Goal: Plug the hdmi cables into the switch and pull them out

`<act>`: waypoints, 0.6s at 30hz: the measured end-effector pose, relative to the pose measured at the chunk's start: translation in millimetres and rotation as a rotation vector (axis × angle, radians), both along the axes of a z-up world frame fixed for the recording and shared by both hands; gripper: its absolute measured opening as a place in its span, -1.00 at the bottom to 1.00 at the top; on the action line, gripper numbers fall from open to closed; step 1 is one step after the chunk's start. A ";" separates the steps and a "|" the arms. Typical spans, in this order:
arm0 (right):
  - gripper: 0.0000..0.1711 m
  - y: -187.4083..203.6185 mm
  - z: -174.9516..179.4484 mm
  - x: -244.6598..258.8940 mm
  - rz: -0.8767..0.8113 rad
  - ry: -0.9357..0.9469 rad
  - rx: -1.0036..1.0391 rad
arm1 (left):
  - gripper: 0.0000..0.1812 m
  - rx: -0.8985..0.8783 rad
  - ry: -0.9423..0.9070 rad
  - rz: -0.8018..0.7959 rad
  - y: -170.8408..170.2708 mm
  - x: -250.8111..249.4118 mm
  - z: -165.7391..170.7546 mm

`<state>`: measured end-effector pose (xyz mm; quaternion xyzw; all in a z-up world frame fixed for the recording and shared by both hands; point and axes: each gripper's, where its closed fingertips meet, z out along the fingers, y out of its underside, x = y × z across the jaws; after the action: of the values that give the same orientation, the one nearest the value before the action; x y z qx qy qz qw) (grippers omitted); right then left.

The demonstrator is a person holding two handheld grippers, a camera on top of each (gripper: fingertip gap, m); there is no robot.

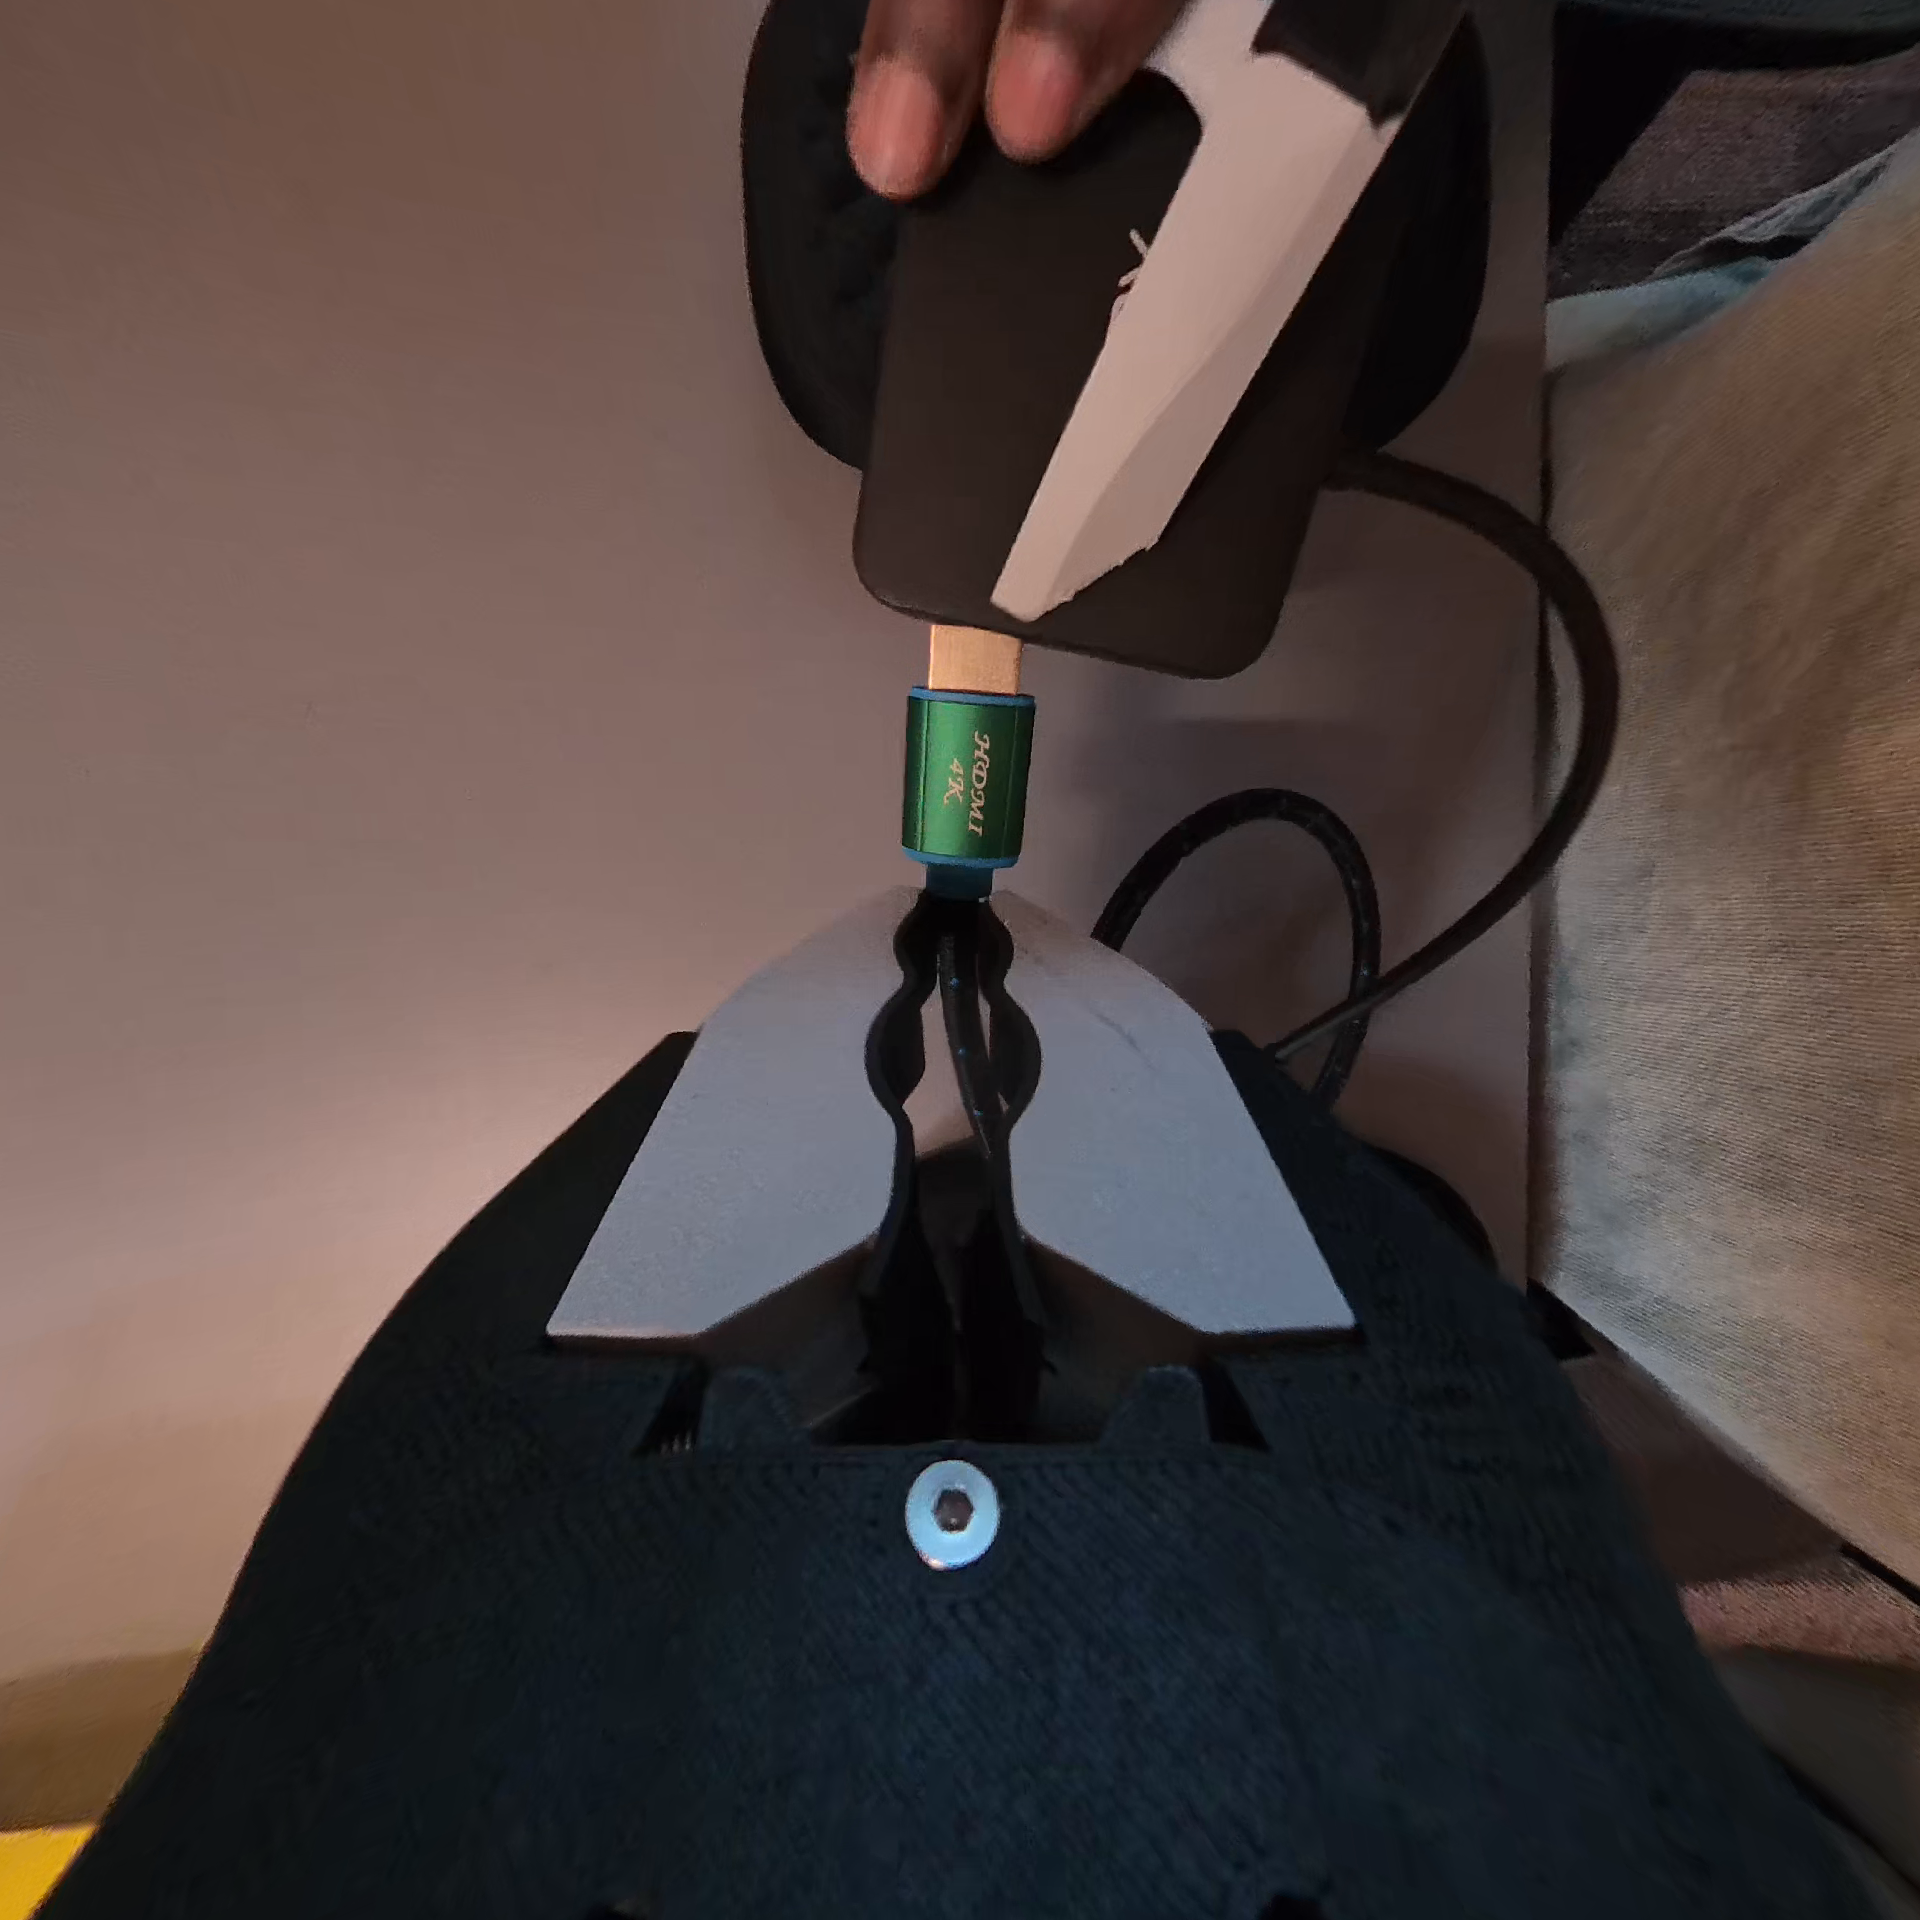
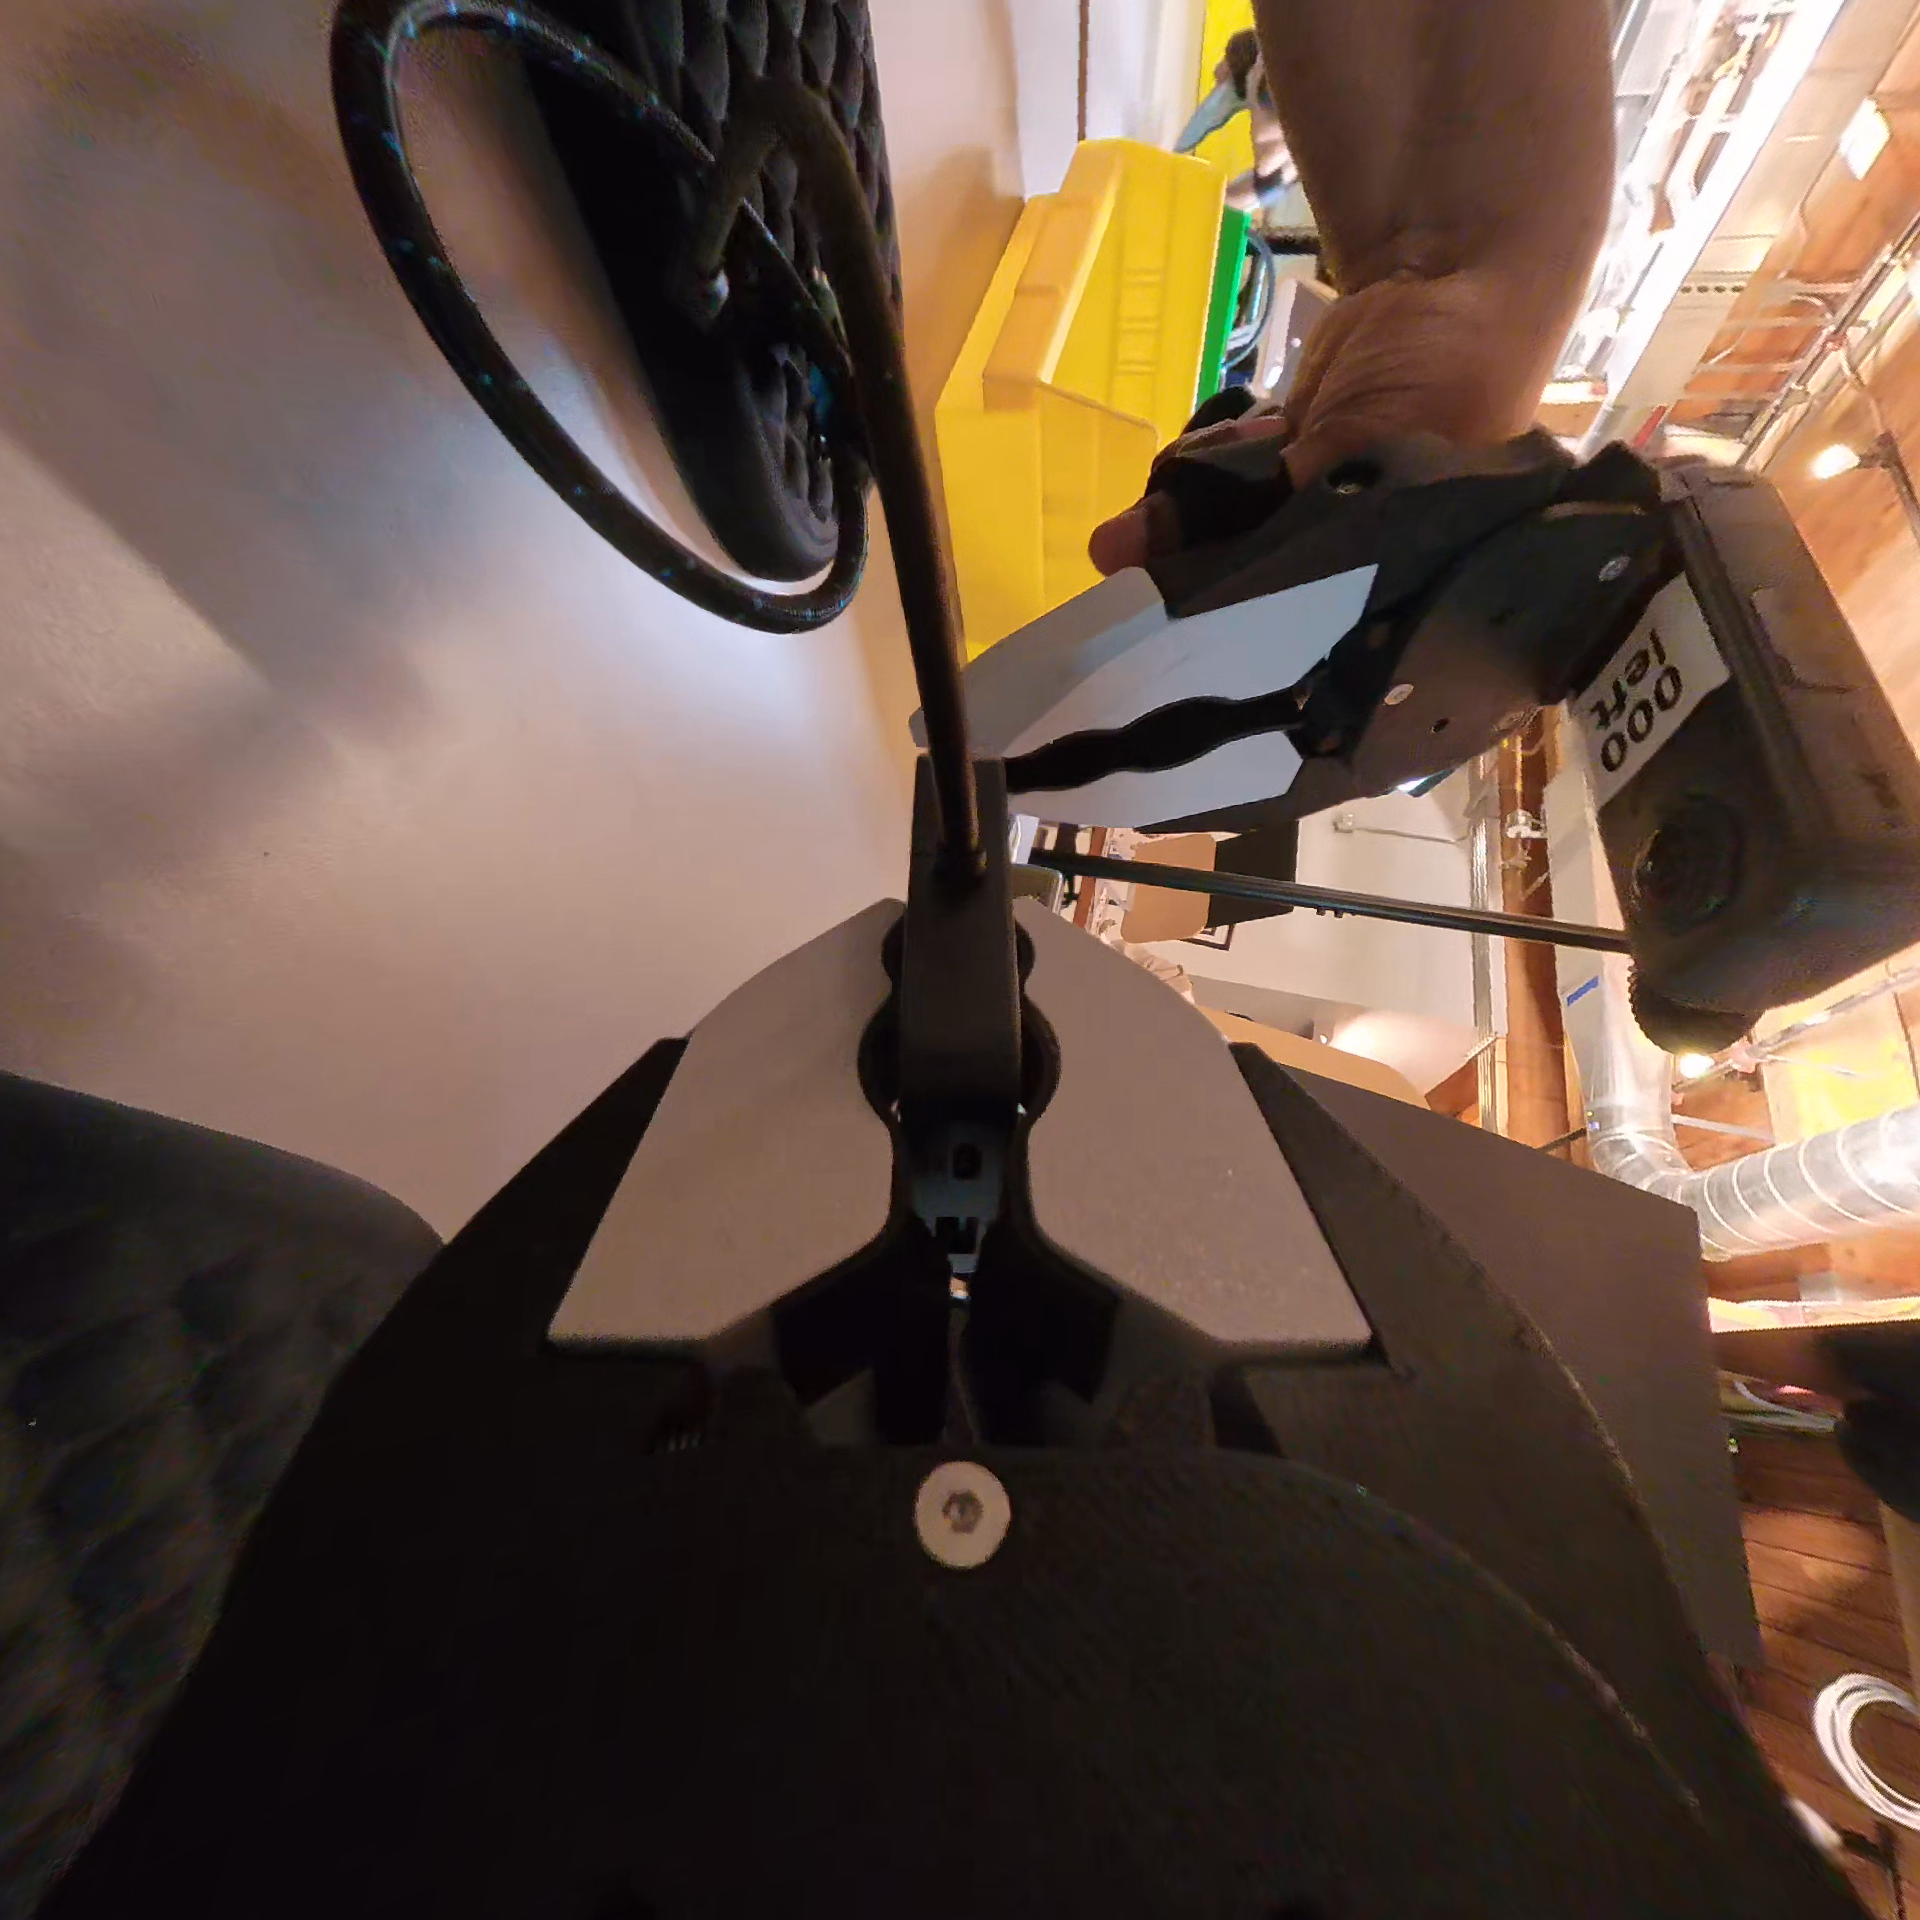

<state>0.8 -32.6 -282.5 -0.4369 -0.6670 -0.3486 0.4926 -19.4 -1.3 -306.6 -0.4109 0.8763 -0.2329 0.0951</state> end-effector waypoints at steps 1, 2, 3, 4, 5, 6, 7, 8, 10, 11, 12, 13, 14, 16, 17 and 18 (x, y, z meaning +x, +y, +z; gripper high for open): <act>-0.83 -0.2 -0.4 -0.2 0.002 -0.004 0.000 | -0.92 -0.007 0.009 -0.008 -1.1 -0.5 -0.4; -0.83 -0.2 -1.0 -0.4 0.005 -0.006 -0.004 | -0.92 -0.006 0.015 -0.013 -1.0 -0.4 -1.0; -0.83 -0.3 -1.8 -0.3 0.007 -0.008 -0.012 | -0.92 -0.009 0.020 -0.019 -0.8 -0.2 -1.6; -0.83 -0.7 -2.5 -0.7 0.014 -0.009 -0.020 | -0.92 -0.015 0.025 -0.028 -1.1 -0.2 -2.1; -0.83 -1.4 -2.9 -1.3 0.024 -0.005 -0.028 | -0.92 -0.026 0.027 -0.037 -1.5 -0.3 -2.1; -0.83 -2.2 -3.2 -2.0 0.034 0.006 -0.040 | -0.92 -0.041 0.030 -0.041 -1.9 -0.4 -1.8; -0.84 -3.1 -3.2 -3.1 0.046 0.022 -0.052 | -0.92 -0.056 0.032 -0.043 -2.4 -0.2 -1.6; -0.84 -3.3 -3.7 -3.4 0.053 0.036 -0.064 | -0.93 -0.064 0.032 -0.043 -2.2 0.1 -1.7; -0.83 -2.2 -7.0 -2.6 0.052 0.022 -0.080 | -0.93 -0.072 0.041 -0.037 -1.6 0.0 -2.6; -0.83 -2.0 -10.7 -2.2 0.053 -0.010 -0.088 | -0.93 -0.089 0.047 -0.037 -2.1 -0.9 -2.5; -0.83 -1.9 -15.8 -1.2 0.052 -0.054 -0.097 | -0.93 -0.120 0.051 -0.038 -3.6 -1.7 -1.4; -0.83 -2.0 -20.4 -1.1 0.057 -0.091 -0.100 | -0.93 -0.151 0.056 -0.035 -4.0 -2.1 -0.4; -0.84 -2.4 -21.3 -3.4 0.072 -0.095 -0.094 | -0.93 -0.171 0.067 -0.041 -3.9 -3.6 -1.0; -0.84 -4.7 -21.9 -8.4 0.111 -0.089 -0.112 | -0.93 -0.189 0.089 -0.062 -3.9 -5.2 -4.6; -0.83 -4.4 -21.4 -8.9 0.121 -0.096 -0.111 | -0.93 -0.193 0.090 -0.081 -3.5 -5.3 -6.0; -0.83 -4.2 -19.7 -9.3 0.133 -0.094 -0.100 | -0.93 -0.201 0.077 -0.111 -3.3 -5.3 -6.2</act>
<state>-8.5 -36.8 -302.2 -0.3989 -0.7336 -0.3014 0.4603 -24.6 -4.5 -312.8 -0.3777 0.8730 -0.3085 0.0067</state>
